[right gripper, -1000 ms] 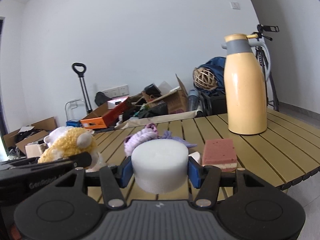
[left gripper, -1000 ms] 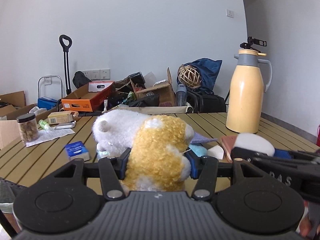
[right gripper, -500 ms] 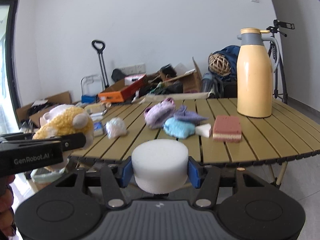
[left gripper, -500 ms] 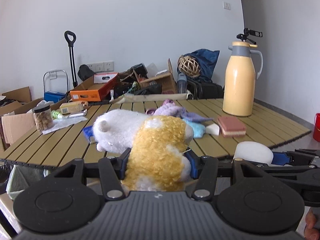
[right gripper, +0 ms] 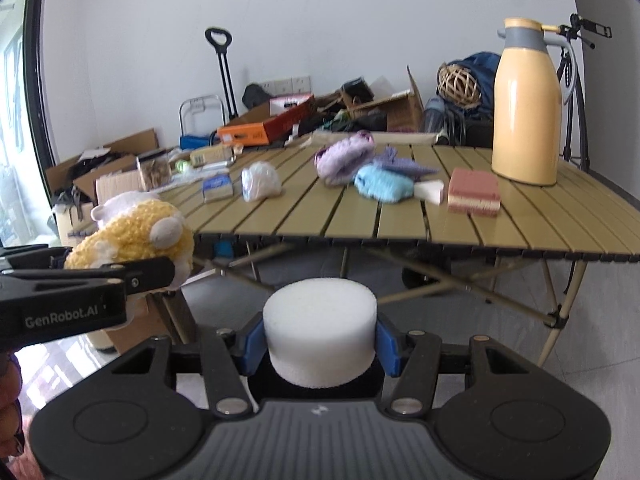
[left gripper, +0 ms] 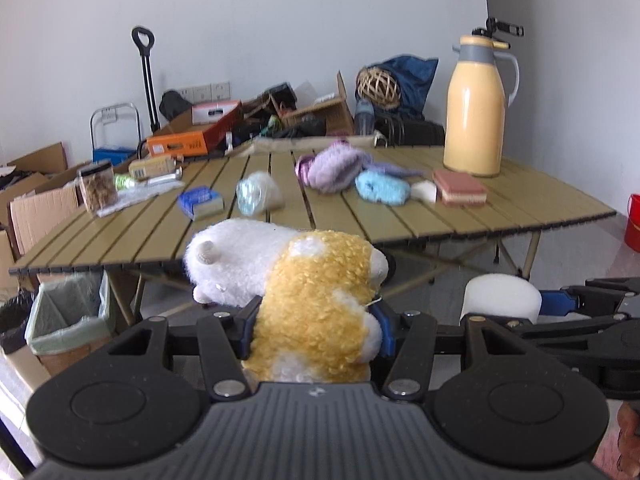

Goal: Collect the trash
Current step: 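Lift both held items off the table and carry them toward the black bin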

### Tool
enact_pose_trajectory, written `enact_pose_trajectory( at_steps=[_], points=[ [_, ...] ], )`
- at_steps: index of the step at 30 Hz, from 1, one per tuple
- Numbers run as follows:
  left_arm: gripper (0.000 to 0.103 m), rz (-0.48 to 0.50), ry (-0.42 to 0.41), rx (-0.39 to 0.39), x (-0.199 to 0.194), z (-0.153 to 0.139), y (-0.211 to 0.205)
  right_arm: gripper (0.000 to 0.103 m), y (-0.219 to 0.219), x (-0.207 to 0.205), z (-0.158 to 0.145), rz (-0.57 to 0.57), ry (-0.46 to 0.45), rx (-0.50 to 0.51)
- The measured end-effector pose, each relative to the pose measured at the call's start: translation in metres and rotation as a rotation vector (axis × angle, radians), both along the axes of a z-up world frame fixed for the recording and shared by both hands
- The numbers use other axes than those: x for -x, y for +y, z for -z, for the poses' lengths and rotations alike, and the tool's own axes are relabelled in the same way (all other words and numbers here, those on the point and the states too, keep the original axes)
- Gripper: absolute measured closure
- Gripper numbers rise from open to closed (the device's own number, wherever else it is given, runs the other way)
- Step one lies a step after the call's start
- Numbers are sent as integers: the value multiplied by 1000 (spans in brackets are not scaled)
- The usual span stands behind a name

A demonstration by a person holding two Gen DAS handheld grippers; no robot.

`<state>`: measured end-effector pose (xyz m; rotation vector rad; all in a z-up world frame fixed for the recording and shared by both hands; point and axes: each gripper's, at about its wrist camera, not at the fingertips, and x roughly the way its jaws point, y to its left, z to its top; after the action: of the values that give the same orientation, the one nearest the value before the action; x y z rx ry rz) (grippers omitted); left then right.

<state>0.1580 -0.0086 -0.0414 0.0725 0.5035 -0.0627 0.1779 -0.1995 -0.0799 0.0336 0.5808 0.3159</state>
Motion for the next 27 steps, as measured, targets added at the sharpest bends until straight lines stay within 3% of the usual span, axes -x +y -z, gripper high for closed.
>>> enact_pose_trajectory(
  at_steps=[11,27],
  points=[
    [49,-9,137,-22,12,46,7,49,8,16,38,-10,124,32],
    [49,-44,337,-23,-3,102,17,49,20,10,93,-23,299,74]
  ],
)
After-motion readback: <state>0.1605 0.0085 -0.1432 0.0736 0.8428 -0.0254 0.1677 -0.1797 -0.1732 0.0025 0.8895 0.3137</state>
